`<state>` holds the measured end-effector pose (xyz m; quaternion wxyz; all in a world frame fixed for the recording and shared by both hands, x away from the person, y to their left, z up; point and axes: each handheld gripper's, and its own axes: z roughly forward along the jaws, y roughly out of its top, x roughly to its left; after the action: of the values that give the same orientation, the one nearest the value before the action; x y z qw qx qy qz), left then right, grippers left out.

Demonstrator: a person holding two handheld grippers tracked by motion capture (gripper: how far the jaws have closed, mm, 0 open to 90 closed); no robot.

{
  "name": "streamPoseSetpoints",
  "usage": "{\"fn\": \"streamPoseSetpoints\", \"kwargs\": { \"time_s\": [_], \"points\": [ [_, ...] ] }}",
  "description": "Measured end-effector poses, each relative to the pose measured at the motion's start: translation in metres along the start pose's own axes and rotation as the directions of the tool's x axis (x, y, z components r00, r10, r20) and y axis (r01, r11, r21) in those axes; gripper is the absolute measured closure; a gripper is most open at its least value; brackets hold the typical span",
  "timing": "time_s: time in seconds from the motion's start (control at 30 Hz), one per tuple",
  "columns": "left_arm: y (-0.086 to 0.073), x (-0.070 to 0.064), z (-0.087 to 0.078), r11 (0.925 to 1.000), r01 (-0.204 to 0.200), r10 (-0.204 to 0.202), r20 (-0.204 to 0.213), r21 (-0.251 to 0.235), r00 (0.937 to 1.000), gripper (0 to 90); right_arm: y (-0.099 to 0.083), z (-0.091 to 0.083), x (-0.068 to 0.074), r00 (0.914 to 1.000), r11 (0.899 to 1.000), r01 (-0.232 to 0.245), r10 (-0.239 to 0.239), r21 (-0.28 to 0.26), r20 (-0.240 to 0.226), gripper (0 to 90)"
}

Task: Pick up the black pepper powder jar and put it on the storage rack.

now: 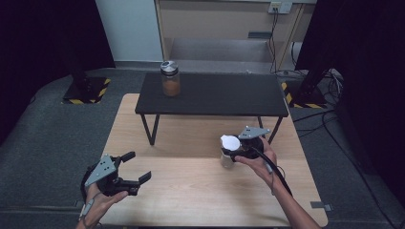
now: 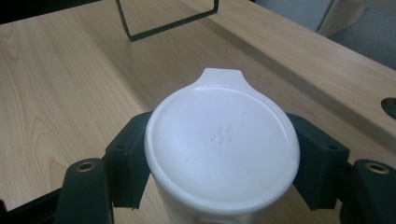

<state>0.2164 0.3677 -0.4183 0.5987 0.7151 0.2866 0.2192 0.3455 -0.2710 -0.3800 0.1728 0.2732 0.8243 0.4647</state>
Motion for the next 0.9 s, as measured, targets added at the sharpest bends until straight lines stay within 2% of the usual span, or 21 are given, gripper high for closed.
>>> {"fn": "streamPoseSetpoints", "kwargs": {
  "time_s": [0.13, 0.17, 0.27, 0.3, 0.4, 0.63, 0.73, 0.9],
  "points": [
    [0.0, 0.0, 0.0, 1.0, -0.001, 0.001, 0.001, 0.002, 1.0, 2.8, 0.005, -0.008, -0.002, 0.9998, 1.0, 0.009, -0.009, -0.01, -0.018, 31.4],
    [0.0, 0.0, 0.0, 1.0, -0.002, 0.002, 0.0, 0.004, 1.0, 2.7, 0.009, -0.013, -0.005, 0.9989, 1.0, 0.023, -0.024, -0.011, -0.04, 31.4],
    [0.0, 0.0, 0.0, 1.0, -0.002, 0.002, 0.0, 0.004, 1.0, 2.7, 0.015, -0.018, -0.008, 0.997, 0.999, 0.047, -0.047, -0.009, -0.062, 31.4],
    [0.0, 0.0, 0.0, 1.0, -0.002, 0.002, -0.002, 0.005, 1.0, 2.7, 0.02, -0.022, -0.01, 0.9938, 0.998, 0.068, -0.068, -0.007, -0.087, 31.4],
    [0.0, -0.001, 0.0, 1.0, 0.0, 0.0, -0.003, 0.009, 1.0, 2.7, 0.027, -0.03, -0.013, 0.9881, 0.995, 0.098, -0.099, -0.019, -0.117, 31.4],
    [0.0, -0.002, -0.001, 0.9999, 0.004, -0.004, -0.011, 0.012, 0.9999, 2.7, 0.04, -0.047, -0.028, 0.975, 0.994, 0.099, -0.108, -0.055, -0.194, 31.4],
    [-0.001, -0.002, -0.001, 0.9999, 0.005, -0.005, -0.013, 0.014, 0.9999, 2.7, 0.046, -0.052, -0.03, 0.9737, 0.993, 0.101, -0.111, -0.057, -0.199, 31.4],
    [-0.002, -0.003, -0.004, 0.9998, 0.008, -0.008, -0.025, 0.018, 0.9997, 2.7, 0.063, -0.067, -0.037, 0.9669, 0.991, 0.123, -0.131, -0.049, -0.219, 31.4]
  ]
}}
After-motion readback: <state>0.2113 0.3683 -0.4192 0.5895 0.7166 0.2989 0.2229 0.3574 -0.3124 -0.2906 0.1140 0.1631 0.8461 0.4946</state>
